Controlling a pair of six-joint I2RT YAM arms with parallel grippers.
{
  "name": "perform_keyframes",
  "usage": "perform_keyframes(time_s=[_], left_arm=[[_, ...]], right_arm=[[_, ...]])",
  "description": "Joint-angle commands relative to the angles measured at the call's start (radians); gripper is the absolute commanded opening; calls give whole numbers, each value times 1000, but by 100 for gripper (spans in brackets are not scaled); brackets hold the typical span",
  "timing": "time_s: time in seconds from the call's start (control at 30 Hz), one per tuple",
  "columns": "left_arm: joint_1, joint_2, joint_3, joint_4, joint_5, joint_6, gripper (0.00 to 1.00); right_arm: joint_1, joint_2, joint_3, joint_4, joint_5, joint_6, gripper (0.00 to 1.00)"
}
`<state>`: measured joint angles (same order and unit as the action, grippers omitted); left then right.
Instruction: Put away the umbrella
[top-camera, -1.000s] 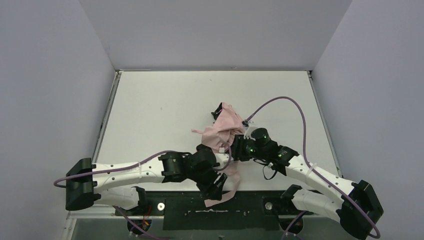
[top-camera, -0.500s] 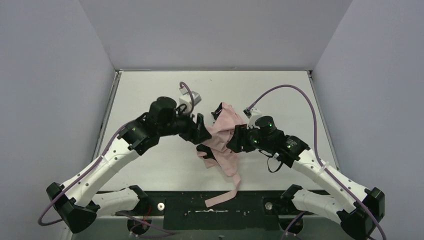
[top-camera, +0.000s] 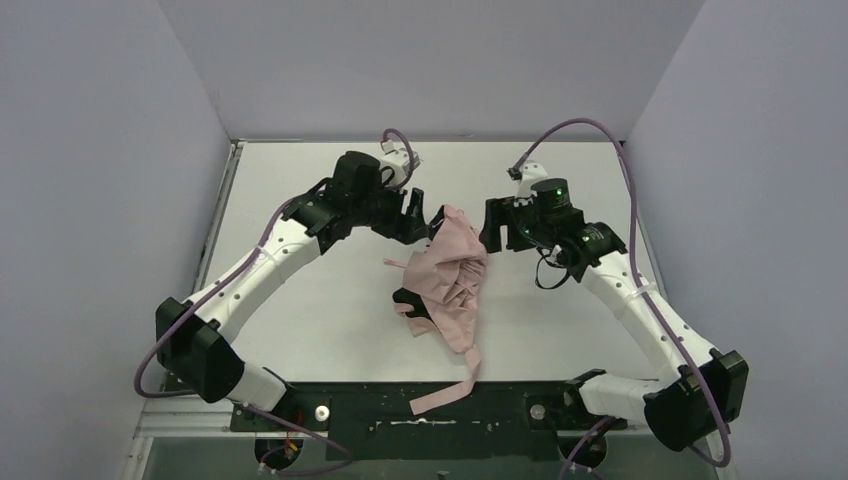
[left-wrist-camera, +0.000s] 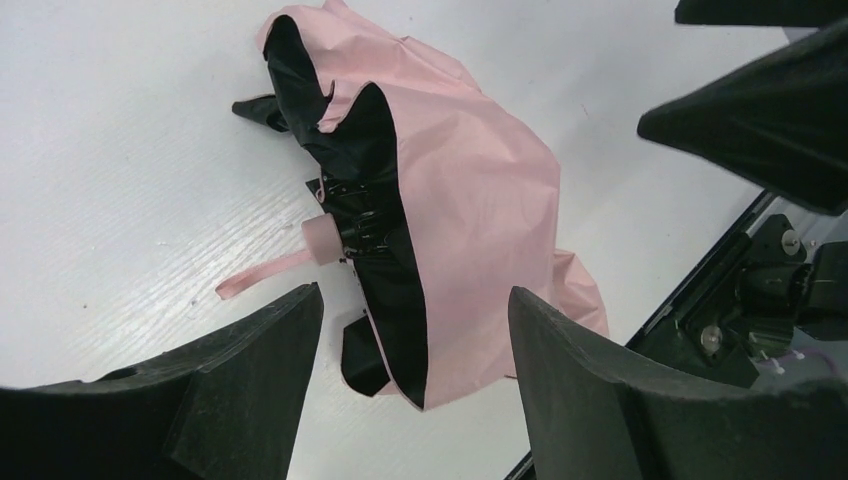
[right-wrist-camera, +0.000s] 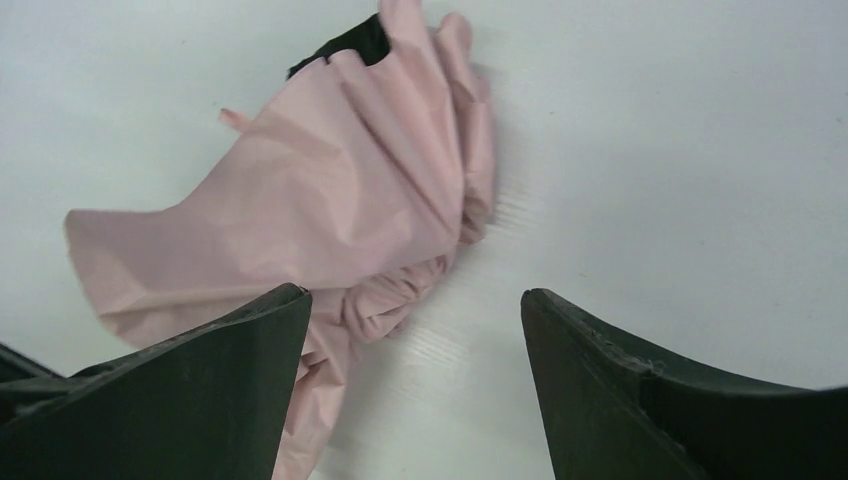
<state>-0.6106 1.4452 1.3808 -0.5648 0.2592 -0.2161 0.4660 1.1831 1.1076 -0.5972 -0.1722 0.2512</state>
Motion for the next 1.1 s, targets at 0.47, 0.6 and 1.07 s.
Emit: perform_keyframes(time_s=[0.47, 0.6, 1.07], left_arm=[[-203, 187, -211, 278, -164, -48, 56], [-228, 217, -248, 304, -174, -57, 54], [-264, 243, -404, 398, -222, -123, 50]], right_arm=[[-147, 91, -105, 309, -237, -223, 81], [-146, 161, -87, 290, -274, -305, 82], [-72, 376, 1, 219, -494, -526, 84]])
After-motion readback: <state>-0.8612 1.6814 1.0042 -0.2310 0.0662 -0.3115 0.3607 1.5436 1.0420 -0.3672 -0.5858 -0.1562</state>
